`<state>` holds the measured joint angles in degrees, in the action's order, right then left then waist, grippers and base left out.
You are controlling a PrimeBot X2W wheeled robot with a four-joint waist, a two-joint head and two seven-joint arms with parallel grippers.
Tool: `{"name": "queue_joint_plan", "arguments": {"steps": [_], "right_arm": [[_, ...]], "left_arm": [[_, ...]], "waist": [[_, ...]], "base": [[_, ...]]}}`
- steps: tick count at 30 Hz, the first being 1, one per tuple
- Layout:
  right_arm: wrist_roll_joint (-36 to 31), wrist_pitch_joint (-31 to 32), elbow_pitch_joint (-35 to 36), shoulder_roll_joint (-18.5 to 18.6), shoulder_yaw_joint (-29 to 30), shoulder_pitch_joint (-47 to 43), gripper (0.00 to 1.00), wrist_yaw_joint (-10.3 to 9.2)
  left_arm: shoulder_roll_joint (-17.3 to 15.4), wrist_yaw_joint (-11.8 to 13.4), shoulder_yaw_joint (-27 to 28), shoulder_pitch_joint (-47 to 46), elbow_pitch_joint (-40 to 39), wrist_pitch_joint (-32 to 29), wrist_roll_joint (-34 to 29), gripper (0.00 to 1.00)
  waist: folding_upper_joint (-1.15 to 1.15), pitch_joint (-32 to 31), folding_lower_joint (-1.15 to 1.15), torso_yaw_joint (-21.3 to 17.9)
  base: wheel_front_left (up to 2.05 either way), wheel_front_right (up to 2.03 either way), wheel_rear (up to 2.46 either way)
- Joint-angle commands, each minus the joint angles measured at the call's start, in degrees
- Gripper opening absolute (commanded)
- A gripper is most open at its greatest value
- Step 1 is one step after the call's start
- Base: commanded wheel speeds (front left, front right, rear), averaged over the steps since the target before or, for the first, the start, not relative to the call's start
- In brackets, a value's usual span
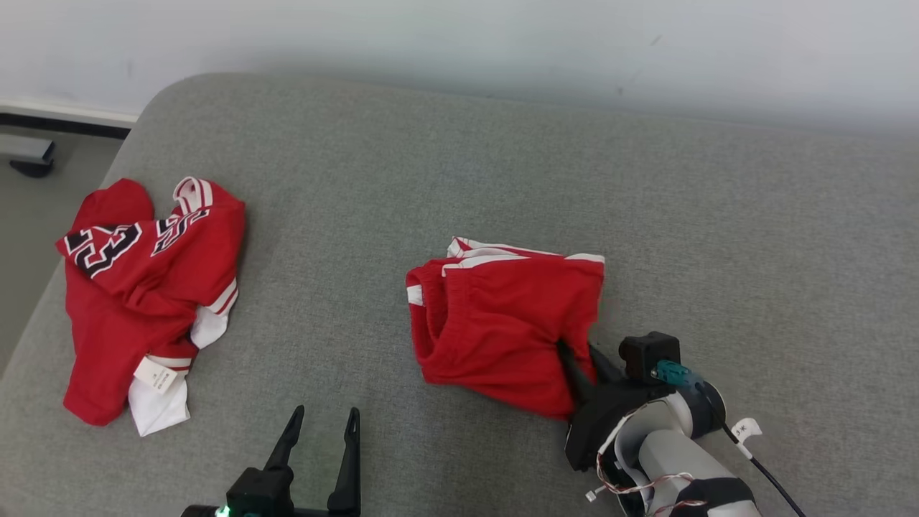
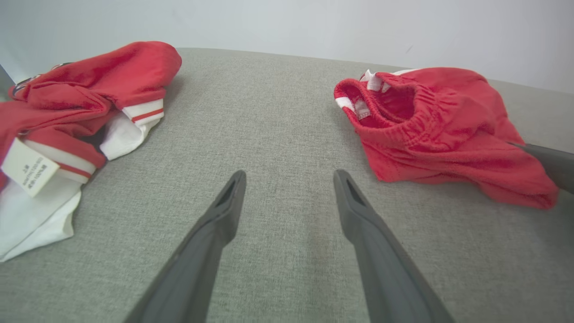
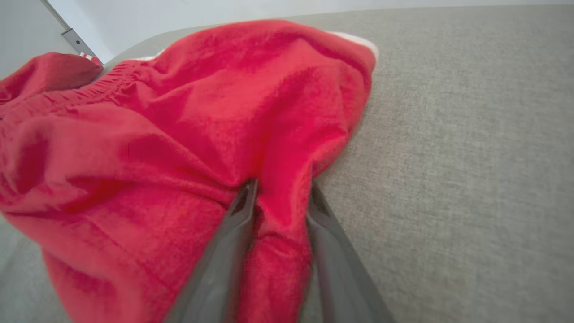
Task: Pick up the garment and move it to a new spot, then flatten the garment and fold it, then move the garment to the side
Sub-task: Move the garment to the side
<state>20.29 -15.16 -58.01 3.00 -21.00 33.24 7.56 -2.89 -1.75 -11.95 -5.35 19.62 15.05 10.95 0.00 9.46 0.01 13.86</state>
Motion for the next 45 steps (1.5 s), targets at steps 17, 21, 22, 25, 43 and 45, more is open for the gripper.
{"name": "queue_joint_plan", "arguments": {"steps": [17,21,22,25,43,45], "right_arm": [[-4.3,0.0,4.6,0.0,3.9,-1.2,0.00,-0.13],[-3.7,0.0,6.4,0.1,4.6,-2.4,0.00,-0.13],[-3.8,0.0,6.8,0.1,4.5,-2.6,0.00,-0.13],[-3.2,0.0,7.7,0.2,4.4,-2.9,0.00,-0.13],[-2.3,0.0,9.4,1.9,3.2,1.0,0.00,-0.13],[-3.2,0.0,8.8,3.0,3.4,2.3,0.00,-0.13]], "left_arm": [[0.0,-1.6,0.9,-3.4,-0.7,0.2,-2.2,1.00],[0.0,-1.7,0.2,-4.4,-1.1,0.2,-2.5,1.00],[0.0,-1.8,0.0,-4.6,-1.0,0.2,-2.7,1.00],[-0.1,-2.1,-0.1,-5.3,-0.7,0.2,-3.4,1.00],[-0.2,-4.5,-4.7,-10.9,0.0,0.2,-5.5,1.00],[-0.1,-4.7,-5.1,-11.6,0.0,0.2,-5.9,1.00]], "waist": [[0.00,-1.9,-0.01,-17.8],[0.00,-1.6,-0.01,-24.7],[0.00,-1.4,-0.01,-26.4],[0.00,-0.9,-0.01,-31.7],[0.00,6.0,-0.01,-42.4],[0.00,7.2,-0.01,-40.9]], "base": [[0.00,0.00,0.00],[0.00,0.00,0.00],[0.00,0.00,0.00],[0.00,0.00,0.00],[0.00,0.00,0.00],[0.00,0.00,0.00]]}}
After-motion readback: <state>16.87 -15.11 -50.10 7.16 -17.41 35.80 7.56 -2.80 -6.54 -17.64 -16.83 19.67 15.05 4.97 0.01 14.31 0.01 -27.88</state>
